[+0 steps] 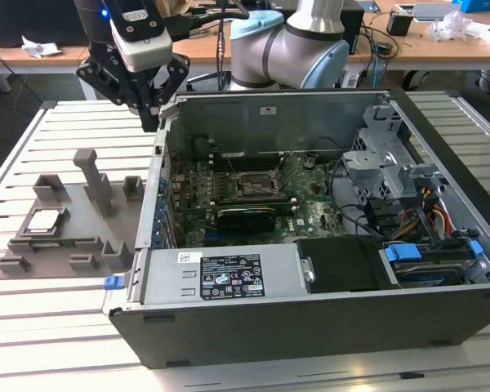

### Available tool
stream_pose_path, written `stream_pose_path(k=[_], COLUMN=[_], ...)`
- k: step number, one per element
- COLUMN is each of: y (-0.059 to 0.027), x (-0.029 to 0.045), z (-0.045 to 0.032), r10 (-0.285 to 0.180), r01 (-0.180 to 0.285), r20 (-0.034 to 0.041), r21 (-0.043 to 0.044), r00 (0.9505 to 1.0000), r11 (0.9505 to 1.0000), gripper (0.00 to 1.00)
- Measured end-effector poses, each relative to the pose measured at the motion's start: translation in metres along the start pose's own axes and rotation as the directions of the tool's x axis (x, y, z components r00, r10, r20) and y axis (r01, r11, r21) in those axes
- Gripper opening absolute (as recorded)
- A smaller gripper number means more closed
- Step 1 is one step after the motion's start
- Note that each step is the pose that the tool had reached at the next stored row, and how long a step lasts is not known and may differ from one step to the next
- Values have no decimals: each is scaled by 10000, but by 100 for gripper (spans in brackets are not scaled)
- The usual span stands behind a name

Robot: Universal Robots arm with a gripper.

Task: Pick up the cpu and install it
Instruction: 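Reach for the cpu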

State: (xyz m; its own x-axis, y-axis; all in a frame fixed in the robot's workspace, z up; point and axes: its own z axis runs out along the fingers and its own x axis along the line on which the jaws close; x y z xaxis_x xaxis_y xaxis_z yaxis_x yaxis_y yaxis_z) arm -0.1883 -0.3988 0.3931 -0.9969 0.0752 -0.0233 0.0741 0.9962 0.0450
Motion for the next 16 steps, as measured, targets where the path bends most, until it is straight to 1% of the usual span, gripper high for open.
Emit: stream_pose_path(k=[7, 16], y=[-5, -14], x=[65, 193], z=[-1, -4], r10=[1, 0], r01=[-1, 0], r20=[0, 0], r21=[0, 0], r00=[10000, 10000], r11=[10000, 10000], gripper=[11, 11])
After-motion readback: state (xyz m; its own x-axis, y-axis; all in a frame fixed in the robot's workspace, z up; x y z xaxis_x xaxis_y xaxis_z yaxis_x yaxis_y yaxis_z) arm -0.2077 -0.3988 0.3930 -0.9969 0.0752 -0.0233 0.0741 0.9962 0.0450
